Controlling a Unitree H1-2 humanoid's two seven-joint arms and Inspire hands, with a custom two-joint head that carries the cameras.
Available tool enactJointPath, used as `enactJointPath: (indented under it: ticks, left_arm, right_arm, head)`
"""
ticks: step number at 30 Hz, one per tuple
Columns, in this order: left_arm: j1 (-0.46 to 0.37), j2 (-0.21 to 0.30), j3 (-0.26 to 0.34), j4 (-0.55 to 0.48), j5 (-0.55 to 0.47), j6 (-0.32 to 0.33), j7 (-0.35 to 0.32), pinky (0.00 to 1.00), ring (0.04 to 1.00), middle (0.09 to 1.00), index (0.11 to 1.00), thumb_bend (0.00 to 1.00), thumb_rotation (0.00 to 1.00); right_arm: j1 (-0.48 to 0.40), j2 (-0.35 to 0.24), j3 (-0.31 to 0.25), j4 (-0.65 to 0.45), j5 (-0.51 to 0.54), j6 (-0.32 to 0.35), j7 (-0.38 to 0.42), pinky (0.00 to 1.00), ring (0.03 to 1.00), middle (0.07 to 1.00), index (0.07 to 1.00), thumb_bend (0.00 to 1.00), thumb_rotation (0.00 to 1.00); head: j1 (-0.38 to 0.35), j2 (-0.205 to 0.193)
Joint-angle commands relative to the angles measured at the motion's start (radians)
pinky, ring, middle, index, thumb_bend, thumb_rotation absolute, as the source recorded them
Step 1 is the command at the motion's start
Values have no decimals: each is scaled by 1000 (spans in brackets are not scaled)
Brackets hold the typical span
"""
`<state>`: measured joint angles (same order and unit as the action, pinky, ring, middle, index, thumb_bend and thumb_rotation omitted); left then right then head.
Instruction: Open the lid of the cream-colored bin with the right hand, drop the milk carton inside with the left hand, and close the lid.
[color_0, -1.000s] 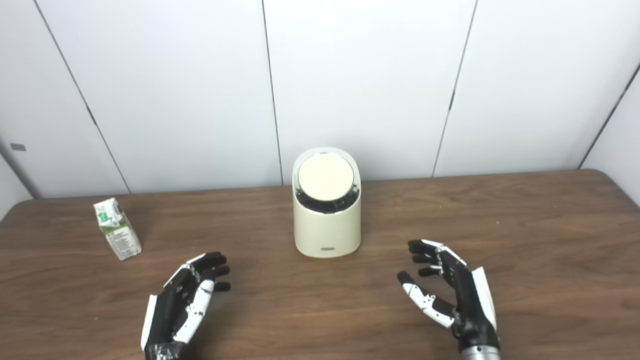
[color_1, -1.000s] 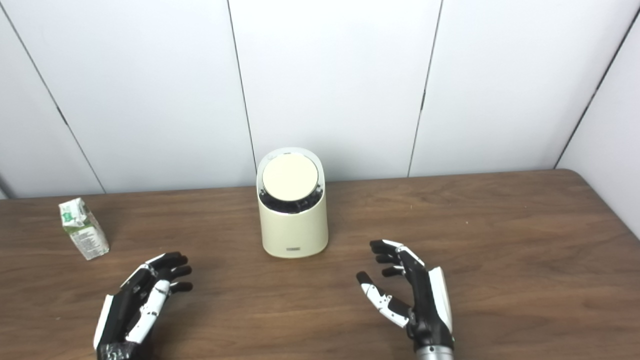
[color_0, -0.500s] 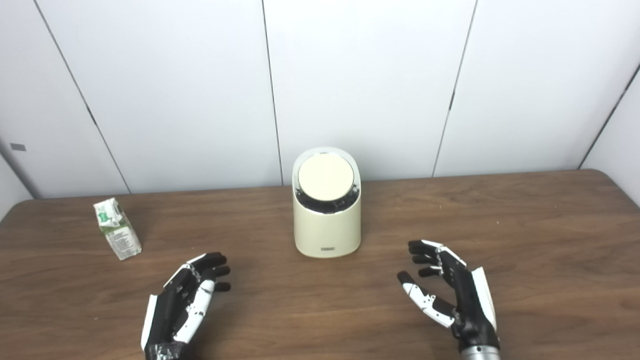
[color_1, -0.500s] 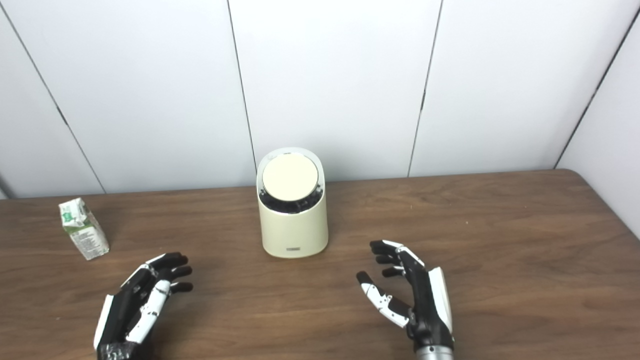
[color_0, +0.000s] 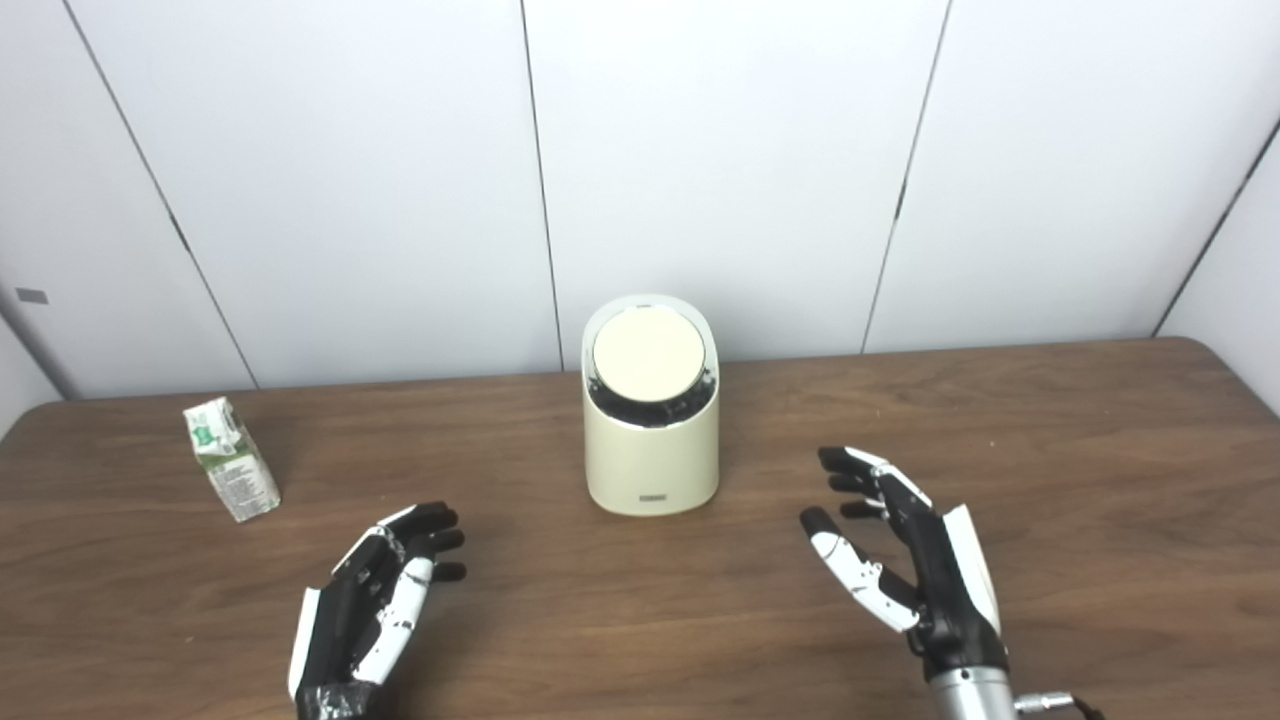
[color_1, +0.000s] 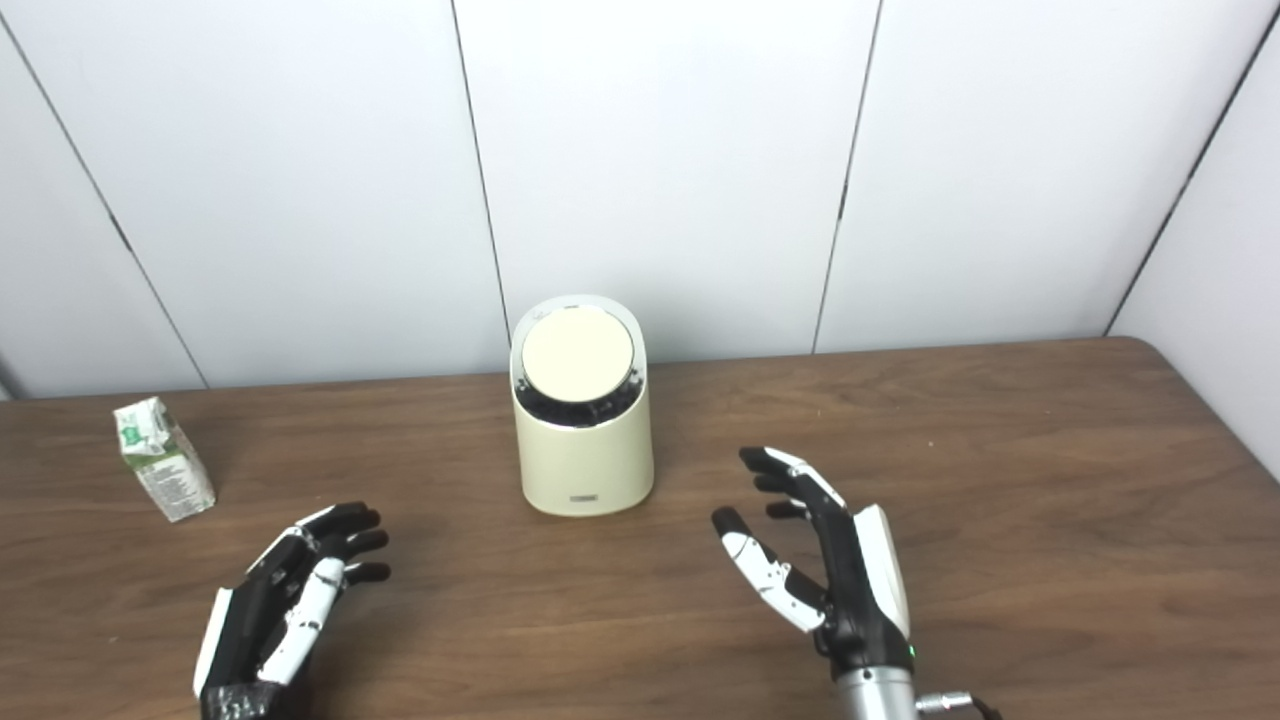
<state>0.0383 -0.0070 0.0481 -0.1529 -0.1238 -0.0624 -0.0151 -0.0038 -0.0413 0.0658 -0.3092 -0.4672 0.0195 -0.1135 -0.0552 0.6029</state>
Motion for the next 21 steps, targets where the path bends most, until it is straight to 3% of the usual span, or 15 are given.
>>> enactJointPath:
  ticks: [1,3,7,13,17,21]
  left_arm:
    - [-32,-4,-4,-12,5,-30,0,608,708,726,714,326,398]
    - [-33,-6,-3,-9,2,-32,-1,612,708,725,713,323,394]
    - [-35,-8,-3,-8,4,-31,0,612,708,726,714,320,391]
    - [-32,-15,-3,-10,10,-44,4,614,706,723,714,302,375]
    - [-29,-18,-6,-16,23,-41,11,621,705,720,711,306,398]
    - [-29,-24,-6,-17,22,-43,13,628,708,719,707,312,389]
  right_arm:
    - [-92,-15,2,-57,-22,6,20,707,806,832,820,362,900]
    - [-159,-28,-6,-49,-35,18,25,735,826,846,841,421,927]
    - [-283,-60,-12,11,-36,16,36,794,879,894,884,534,854]
    - [-459,-86,26,34,-96,116,115,864,937,925,939,638,753]
    - [-578,-98,71,92,-169,161,144,764,909,962,960,668,734]
    - [-635,-106,99,140,-206,203,172,807,964,998,993,675,673]
  head:
    - [0,-4]
    - [-1,-5]
    - [-2,-7]
    - [3,-8]
    - [6,-6]
    - [7,-7]
